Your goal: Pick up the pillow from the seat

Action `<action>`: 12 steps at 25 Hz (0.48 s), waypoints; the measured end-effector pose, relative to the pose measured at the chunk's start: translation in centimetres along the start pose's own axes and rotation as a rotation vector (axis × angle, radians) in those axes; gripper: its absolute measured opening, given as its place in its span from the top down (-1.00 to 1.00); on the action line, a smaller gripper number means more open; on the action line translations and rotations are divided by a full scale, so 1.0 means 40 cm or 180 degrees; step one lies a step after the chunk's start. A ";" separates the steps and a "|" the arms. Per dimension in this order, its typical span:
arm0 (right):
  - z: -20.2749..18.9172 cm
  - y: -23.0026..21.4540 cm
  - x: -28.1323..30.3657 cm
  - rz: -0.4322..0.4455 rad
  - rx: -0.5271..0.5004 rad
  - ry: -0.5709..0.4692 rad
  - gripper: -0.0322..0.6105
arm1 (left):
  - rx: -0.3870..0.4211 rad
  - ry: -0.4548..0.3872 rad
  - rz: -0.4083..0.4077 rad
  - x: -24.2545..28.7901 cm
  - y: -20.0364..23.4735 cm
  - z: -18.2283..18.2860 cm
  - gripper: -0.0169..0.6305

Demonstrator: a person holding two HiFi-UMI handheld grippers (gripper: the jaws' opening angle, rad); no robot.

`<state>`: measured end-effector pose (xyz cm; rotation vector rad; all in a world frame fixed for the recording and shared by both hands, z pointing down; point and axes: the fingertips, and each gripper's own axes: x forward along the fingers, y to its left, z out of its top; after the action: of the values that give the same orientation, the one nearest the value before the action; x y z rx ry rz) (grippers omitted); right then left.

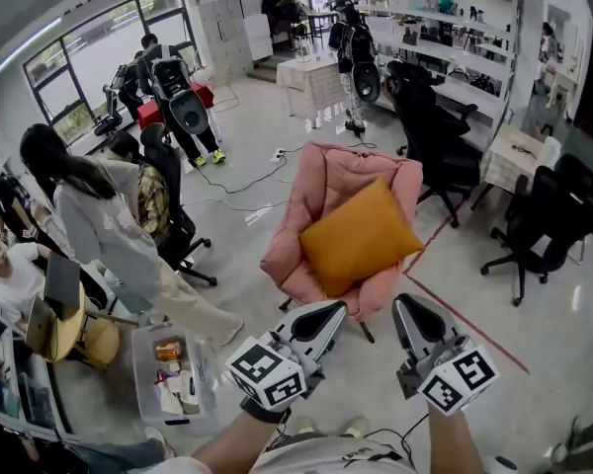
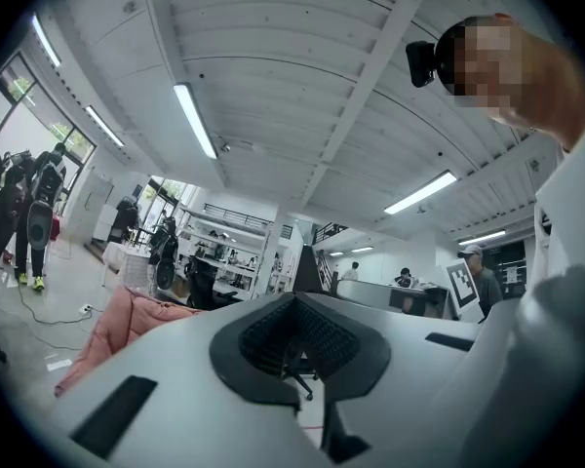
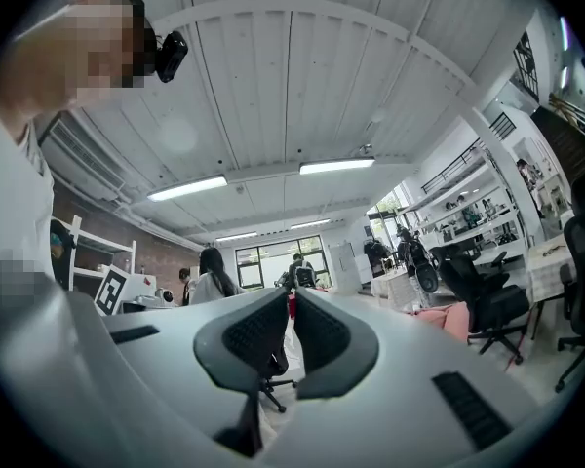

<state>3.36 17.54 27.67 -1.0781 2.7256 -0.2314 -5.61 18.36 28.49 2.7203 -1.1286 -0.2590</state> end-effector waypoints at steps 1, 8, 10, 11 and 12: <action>0.002 -0.012 -0.008 -0.0007 0.0020 -0.0017 0.84 | -0.0003 0.0023 -0.0029 0.014 -0.009 -0.010 0.91; 0.015 -0.066 -0.066 0.0103 0.0147 -0.0069 0.84 | 0.0092 0.0018 0.0031 0.067 -0.081 -0.024 0.91; 0.014 -0.075 -0.078 0.0121 0.0149 -0.0080 0.84 | 0.0113 -0.0001 0.0060 0.074 -0.091 -0.028 0.91; 0.014 -0.083 -0.082 0.0121 0.0150 -0.0094 0.84 | 0.0131 -0.0001 0.0071 0.080 -0.094 -0.032 0.91; 0.014 -0.092 -0.086 0.0117 0.0155 -0.0108 0.84 | 0.0154 0.0006 0.0081 0.087 -0.095 -0.035 0.91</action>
<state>8.36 17.20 28.38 -1.0087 2.6927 -0.2700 -0.27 18.65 28.65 2.7452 -1.1831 -0.2283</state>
